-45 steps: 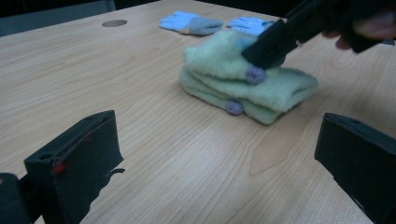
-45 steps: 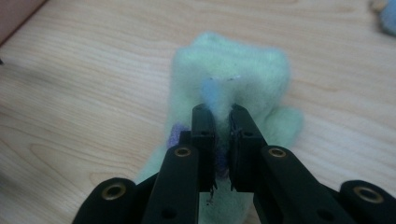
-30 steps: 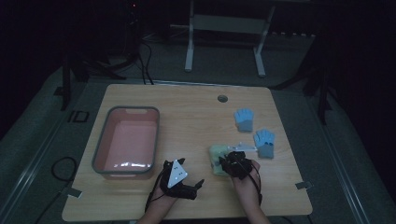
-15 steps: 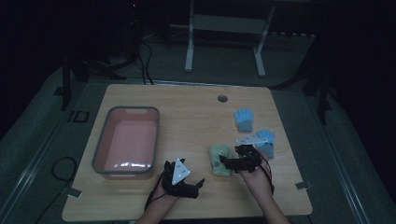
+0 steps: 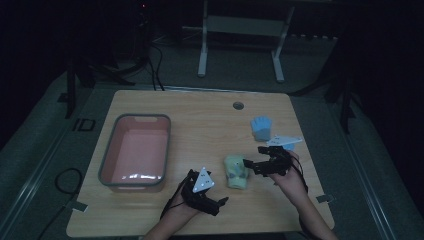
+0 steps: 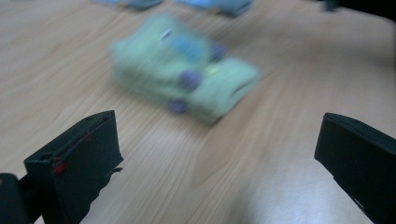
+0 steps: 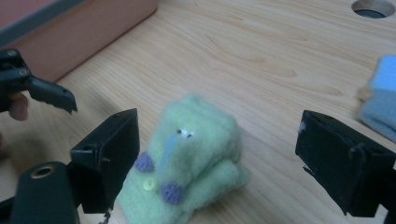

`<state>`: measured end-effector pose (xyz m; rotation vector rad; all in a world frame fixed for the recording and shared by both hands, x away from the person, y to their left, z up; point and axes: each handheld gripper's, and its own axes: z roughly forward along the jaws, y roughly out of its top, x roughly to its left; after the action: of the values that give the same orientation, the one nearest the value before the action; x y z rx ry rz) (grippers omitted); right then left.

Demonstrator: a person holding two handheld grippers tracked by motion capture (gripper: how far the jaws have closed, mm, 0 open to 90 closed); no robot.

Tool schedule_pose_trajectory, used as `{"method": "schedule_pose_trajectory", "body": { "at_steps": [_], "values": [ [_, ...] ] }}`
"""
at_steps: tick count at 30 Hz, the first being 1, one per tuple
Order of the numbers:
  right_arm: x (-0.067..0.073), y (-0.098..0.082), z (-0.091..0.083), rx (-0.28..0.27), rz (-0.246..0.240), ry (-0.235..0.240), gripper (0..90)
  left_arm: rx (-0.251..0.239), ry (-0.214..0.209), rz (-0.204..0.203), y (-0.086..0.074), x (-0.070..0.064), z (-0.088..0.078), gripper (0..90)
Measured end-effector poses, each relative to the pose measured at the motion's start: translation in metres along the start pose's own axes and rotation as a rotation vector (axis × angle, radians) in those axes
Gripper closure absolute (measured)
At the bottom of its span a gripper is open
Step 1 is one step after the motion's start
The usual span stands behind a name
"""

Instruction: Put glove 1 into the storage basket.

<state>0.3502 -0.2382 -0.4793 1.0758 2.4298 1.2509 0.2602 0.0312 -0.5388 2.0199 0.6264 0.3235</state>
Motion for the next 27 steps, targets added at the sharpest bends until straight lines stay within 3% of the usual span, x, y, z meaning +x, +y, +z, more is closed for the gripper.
{"method": "schedule_pose_trajectory", "body": {
  "at_steps": [3, 4, 5, 6, 7, 9, 13, 14, 15, 17, 18, 19, 21, 24, 27],
  "values": [
    [-0.005, 0.002, -0.002, -0.009, 0.015, 0.063, 13.9, 0.003, -0.034, 0.031, 0.005, 0.0, 0.004, 0.6],
    [-0.007, 0.004, -0.001, -0.013, -0.019, 0.058, 13.9, 0.017, -0.07, 0.09, 0.011, 0.0, 0.008, 0.6],
    [-0.008, 0.004, -0.001, -0.016, -0.03, 0.064, 13.8, 0.017, -0.07, 0.09, 0.011, 0.0, 0.008, 1.8],
    [-0.008, 0.004, -0.001, -0.016, -0.03, 0.064, 13.8, 0.025, -0.085, 0.113, 0.014, 0.0, 0.011, 1.8],
    [-0.01, 0.006, 0.003, -0.021, -0.016, 0.075, 13.3, 0.03, -0.103, 0.137, 0.016, 0.0, 0.013, 10.0],
    [-0.01, 0.006, 0.008, -0.008, -0.022, 0.087, 13.2, 0.046, -0.122, 0.175, 0.022, -0.001, 0.019, 10.3],
    [-0.01, 0.006, 0.018, 0.007, -0.032, 0.093, 14.8, 0.063, -0.129, 0.223, 0.03, -0.004, 0.032, 12.6],
    [-0.011, 0.006, 0.023, 0.016, -0.043, 0.084, 21.3, 0.07, -0.111, 0.26, 0.032, -0.005, 0.038, 14.4],
    [-0.011, 0.006, 0.023, 0.016, -0.043, 0.084, 21.3, 0.07, -0.111, 0.26, 0.032, -0.005, 0.038, 14.8],
    [-0.014, 0.006, 0.034, 0.039, -0.05, 0.082, 32.5, 0.086, -0.121, 0.277, 0.033, -0.003, 0.047, 15.9],
    [-0.014, 0.006, 0.034, 0.039, -0.05, 0.082, 32.5, 0.086, -0.121, 0.277, 0.033, -0.003, 0.047, 18.0],
    [-0.017, 0.005, 0.041, 0.052, -0.038, 0.1, 35.1, 0.114, -0.13, 0.301, 0.033, -0.002, 0.053, 21.3],
    [-0.019, 0.004, 0.05, 0.074, -0.02, 0.109, 35.1, 0.138, -0.138, 0.312, 0.031, -0.001, 0.06, 24.0],
    [-0.021, 0.002, 0.056, 0.092, -0.023, 0.109, 35.1, 0.149, -0.126, 0.336, 0.03, -0.001, 0.064, 27.3],
    [-0.028, -0.003, 0.069, 0.14, 0.013, 0.14, 37.5, 0.164, -0.124, 0.387, 0.031, -0.001, 0.069, 32.4]
  ]
}}
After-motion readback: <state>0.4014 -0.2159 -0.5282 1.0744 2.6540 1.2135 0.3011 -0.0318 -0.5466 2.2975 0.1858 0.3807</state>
